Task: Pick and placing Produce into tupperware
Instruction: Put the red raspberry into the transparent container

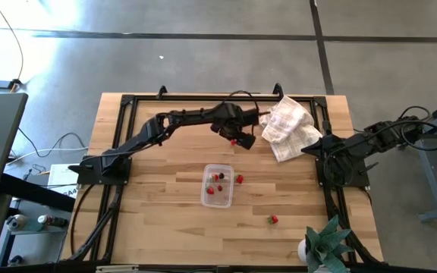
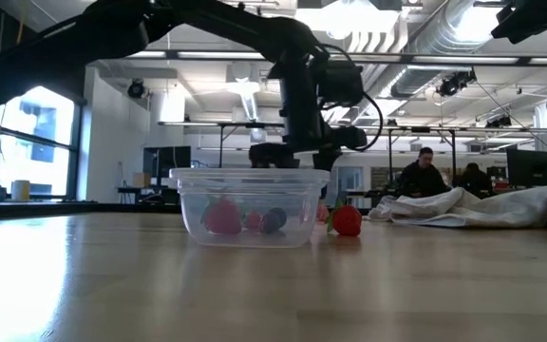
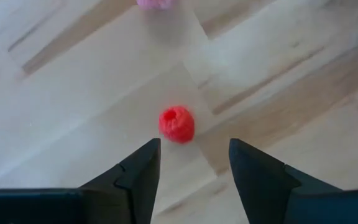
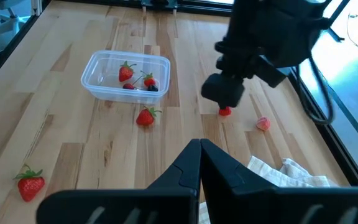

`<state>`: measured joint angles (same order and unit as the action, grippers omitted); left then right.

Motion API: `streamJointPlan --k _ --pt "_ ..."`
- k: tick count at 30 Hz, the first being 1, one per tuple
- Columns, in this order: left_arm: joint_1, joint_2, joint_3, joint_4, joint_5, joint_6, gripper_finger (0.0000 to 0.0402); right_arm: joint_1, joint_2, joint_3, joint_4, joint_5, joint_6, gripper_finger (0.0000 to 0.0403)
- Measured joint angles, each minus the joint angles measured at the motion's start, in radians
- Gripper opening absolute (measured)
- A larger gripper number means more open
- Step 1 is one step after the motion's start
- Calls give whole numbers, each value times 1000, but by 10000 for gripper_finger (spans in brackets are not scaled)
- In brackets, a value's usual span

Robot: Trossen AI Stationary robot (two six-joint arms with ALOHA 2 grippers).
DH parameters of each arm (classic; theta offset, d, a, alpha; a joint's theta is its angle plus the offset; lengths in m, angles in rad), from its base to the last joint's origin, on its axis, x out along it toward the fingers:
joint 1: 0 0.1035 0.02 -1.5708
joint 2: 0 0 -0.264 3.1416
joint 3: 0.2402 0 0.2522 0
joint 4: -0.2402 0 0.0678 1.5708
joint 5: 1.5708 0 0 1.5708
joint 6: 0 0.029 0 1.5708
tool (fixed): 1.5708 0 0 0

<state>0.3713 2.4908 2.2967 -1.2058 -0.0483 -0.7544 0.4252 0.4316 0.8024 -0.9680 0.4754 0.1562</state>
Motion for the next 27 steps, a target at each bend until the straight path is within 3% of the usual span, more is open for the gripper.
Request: streamJointPlan --k 6,27 --pt "-37 0 0 -86 -24 -49 173 0 0 0 0 0 0 0" --pt "-62 0 0 -17 -47 -166 173 0 0 0 0 0 0 0"
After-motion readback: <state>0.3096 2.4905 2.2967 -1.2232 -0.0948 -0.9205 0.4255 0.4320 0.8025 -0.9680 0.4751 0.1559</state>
